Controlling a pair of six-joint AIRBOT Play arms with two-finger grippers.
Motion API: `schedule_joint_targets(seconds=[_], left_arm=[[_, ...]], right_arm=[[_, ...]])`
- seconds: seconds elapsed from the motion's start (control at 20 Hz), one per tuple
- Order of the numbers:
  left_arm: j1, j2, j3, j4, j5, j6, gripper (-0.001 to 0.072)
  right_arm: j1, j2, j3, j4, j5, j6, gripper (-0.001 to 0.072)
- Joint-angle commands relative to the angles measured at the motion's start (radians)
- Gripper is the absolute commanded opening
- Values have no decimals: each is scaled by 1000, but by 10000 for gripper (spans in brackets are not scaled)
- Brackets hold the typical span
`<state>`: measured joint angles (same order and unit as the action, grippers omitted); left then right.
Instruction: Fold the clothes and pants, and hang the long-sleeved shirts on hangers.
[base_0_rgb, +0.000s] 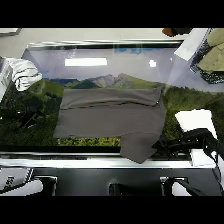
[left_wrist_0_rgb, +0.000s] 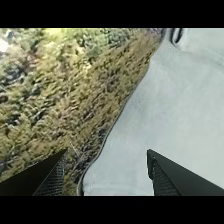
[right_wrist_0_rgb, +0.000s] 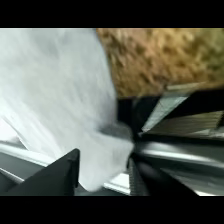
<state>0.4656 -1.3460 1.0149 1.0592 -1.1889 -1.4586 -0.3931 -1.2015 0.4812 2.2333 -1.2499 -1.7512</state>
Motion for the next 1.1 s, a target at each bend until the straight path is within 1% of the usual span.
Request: schedule_joint_targets(seconds=[0.0,0.05,0.1,0.25,0.45,0.75,0.95,1.0,1.05], left_arm=[[1,1,-32,-7,35,0,572],[2,1,-58,-18,46,0,571],[2,1,-88,-23,53,1,571],[2,1,-190,-43,58,39,571],[1,1,-276,-43,80,38,571],[0,-2,-297,-60,79,46,570],[0,-15,-297,-69,19,61,568],[0,-14,-297,-69,9,64,519],[0,-14,-297,-69,8,64,487]], right_arm=[[0,0,-7,60,32,-22,193],[0,0,-7,63,29,-24,71],[0,0,-7,64,21,-34,35],[0,0,-7,63,-1,-45,34],[0,1,-7,63,-6,-45,35],[0,1,-7,63,-6,-48,35],[0,1,-7,71,-6,-48,35],[0,6,-7,71,-5,-48,35],[0,18,-7,71,-2,-48,35]])
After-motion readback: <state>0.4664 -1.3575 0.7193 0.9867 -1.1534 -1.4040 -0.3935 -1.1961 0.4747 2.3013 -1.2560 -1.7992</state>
